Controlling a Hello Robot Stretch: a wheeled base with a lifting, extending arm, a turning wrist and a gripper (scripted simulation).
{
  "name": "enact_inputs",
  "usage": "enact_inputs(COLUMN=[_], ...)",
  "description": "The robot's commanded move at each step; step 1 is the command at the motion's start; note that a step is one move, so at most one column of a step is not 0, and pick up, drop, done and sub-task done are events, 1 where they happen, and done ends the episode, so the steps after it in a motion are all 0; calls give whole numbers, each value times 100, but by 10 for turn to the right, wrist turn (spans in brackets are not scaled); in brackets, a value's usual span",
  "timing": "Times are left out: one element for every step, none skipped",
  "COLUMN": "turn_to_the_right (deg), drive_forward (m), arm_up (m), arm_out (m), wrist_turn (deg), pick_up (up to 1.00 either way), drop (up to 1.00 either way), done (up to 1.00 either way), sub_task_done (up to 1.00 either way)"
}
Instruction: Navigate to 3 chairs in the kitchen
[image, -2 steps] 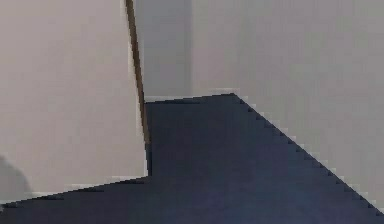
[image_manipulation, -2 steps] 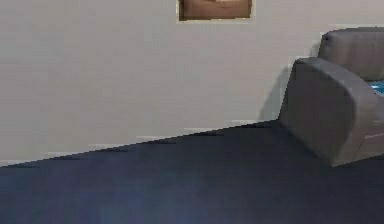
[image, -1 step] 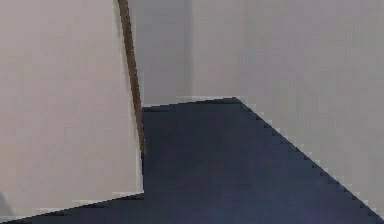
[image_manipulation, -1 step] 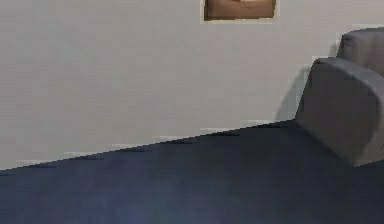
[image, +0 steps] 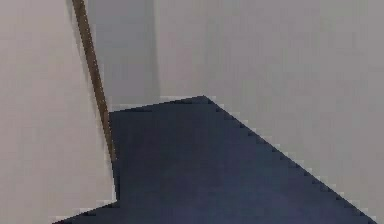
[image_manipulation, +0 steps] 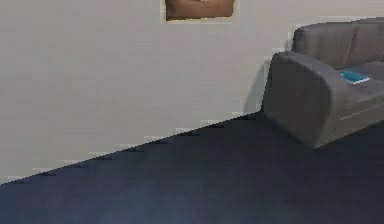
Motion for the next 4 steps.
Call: enact_inputs(turn_to_the_right=[0,90,0,-240], drive_forward=[100,0,15,0], arm_up=[0,0,0,0], arm_out=[0,0,0,0], wrist_turn=[0,0,0,0], pick_up=[0,0,0,0], drop=[0,0,0,0], done=[0,0,0,0], sub_task_done=[0,0,0,0])
